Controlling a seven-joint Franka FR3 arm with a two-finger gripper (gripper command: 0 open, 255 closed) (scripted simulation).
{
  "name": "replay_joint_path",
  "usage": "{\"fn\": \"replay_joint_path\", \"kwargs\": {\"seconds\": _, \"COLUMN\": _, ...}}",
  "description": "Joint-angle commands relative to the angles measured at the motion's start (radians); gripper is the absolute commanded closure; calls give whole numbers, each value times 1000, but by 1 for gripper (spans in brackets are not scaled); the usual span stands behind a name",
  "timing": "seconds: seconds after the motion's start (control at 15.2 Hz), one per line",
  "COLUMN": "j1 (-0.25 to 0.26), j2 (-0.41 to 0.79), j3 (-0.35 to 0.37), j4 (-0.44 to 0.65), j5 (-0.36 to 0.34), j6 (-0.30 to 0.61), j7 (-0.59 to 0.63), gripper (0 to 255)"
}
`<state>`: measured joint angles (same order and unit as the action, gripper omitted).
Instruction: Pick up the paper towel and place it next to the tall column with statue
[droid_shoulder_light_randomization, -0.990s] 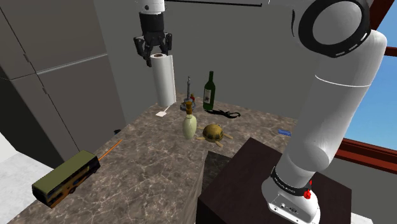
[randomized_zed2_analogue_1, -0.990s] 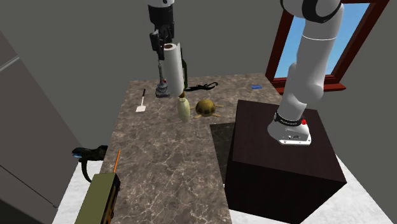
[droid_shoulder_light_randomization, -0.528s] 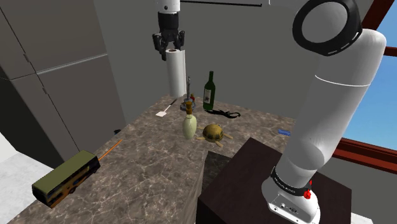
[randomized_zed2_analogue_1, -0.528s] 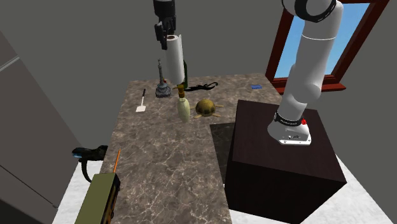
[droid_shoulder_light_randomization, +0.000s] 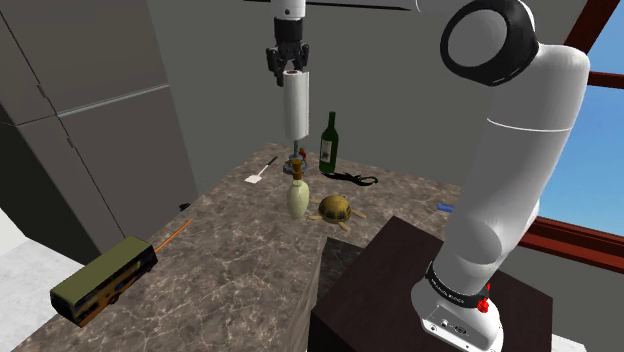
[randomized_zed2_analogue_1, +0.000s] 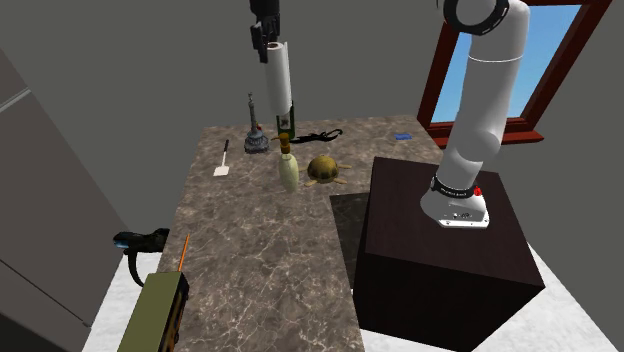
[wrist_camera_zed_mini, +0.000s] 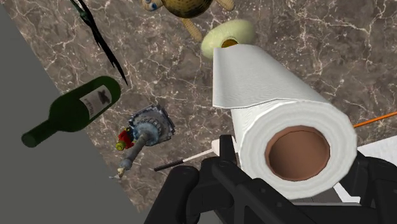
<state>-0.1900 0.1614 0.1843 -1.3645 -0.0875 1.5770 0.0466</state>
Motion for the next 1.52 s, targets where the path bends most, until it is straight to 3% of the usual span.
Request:
{"fn": "replay_joint_path", "kwargs": {"seconds": 0.0, "j1": -22, "j2": 31, "j3": -16, "j4": 41, "j5": -1, "j6": -7, "j7": -42, "gripper": 255}}
{"fn": "replay_joint_path", "kwargs": {"seconds": 0.46, "j1": -102, "j2": 176, "j3": -67, "j4": 247, "j5": 1, "j6": -61, "j7": -181, "gripper": 255}}
{"fn": "replay_joint_path", "kwargs": {"seconds": 0.73, "j1": -149, "j2": 325, "j3": -92, "j4": 478, "j5": 0, "j6": -139, "j7": -264, "gripper": 255}}
{"fn": "replay_joint_path", "kwargs": {"seconds": 1.45, "j1": -165, "j2": 226, "j3": -89, "j4": 169, "j5": 9, "j6": 71, "j7": -255, "gripper": 255}}
